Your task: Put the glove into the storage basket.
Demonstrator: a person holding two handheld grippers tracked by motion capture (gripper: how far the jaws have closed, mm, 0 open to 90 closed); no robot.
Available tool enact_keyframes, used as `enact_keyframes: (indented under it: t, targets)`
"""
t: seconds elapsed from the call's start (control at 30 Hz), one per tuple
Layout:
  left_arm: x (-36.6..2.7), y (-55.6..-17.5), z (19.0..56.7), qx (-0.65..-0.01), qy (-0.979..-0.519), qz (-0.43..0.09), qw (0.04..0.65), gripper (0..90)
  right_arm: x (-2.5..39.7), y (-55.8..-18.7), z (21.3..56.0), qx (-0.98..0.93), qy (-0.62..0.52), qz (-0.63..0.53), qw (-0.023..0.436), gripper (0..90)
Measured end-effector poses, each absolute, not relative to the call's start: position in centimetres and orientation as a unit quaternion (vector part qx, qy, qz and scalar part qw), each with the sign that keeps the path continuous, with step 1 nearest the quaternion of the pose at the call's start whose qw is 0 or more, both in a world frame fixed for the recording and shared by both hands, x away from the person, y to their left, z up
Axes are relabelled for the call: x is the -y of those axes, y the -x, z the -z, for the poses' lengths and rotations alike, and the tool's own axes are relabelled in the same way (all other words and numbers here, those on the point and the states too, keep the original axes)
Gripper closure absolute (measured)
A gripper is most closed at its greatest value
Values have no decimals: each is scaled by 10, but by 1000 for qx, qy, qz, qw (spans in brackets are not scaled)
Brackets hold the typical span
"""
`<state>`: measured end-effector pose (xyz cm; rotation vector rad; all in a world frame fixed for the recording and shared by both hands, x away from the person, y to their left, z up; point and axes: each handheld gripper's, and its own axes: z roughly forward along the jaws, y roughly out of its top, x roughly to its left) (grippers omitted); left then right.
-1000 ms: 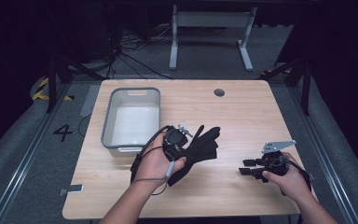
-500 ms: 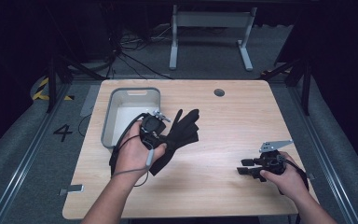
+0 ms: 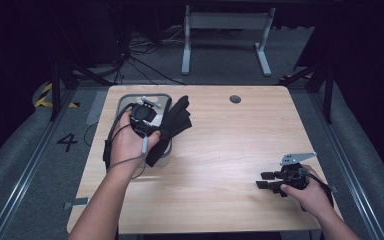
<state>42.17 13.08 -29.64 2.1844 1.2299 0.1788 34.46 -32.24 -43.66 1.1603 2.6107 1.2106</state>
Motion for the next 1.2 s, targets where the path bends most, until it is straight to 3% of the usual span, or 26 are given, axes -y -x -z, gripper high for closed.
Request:
enact_keyframes:
  t: [0.73,1.2]
  targets:
    - [-154,-468,325,-558,-770,-96,295,664,329,-339,439,-837,-383,-390,25,512]
    - [-161,-497,370,-597,-756,-69,260,661,333,-336,442,-836,-387,-389,22,510]
